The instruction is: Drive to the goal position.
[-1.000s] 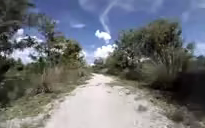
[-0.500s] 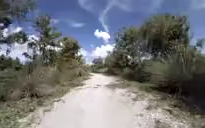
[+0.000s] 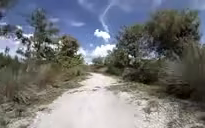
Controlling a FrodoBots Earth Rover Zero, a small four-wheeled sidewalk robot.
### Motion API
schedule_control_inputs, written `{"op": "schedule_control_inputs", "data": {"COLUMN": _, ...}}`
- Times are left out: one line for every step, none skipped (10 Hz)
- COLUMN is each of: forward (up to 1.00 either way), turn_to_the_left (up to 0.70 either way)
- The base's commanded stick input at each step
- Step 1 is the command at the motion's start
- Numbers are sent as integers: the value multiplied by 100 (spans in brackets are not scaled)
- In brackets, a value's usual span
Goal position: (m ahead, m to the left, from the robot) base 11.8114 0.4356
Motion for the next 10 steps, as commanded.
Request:
{"op": "schedule_control_inputs", "data": {"forward": 85, "turn_to_the_left": 0}}
{"op": "schedule_control_inputs", "data": {"forward": 85, "turn_to_the_left": 0}}
{"op": "schedule_control_inputs", "data": {"forward": 85, "turn_to_the_left": 0}}
{"op": "schedule_control_inputs", "data": {"forward": 85, "turn_to_the_left": 0}}
{"op": "schedule_control_inputs", "data": {"forward": 85, "turn_to_the_left": 0}}
{"op": "schedule_control_inputs", "data": {"forward": 85, "turn_to_the_left": 0}}
{"op": "schedule_control_inputs", "data": {"forward": 85, "turn_to_the_left": 0}}
{"op": "schedule_control_inputs", "data": {"forward": 85, "turn_to_the_left": 0}}
{"op": "schedule_control_inputs", "data": {"forward": 85, "turn_to_the_left": 0}}
{"op": "schedule_control_inputs", "data": {"forward": 85, "turn_to_the_left": 0}}
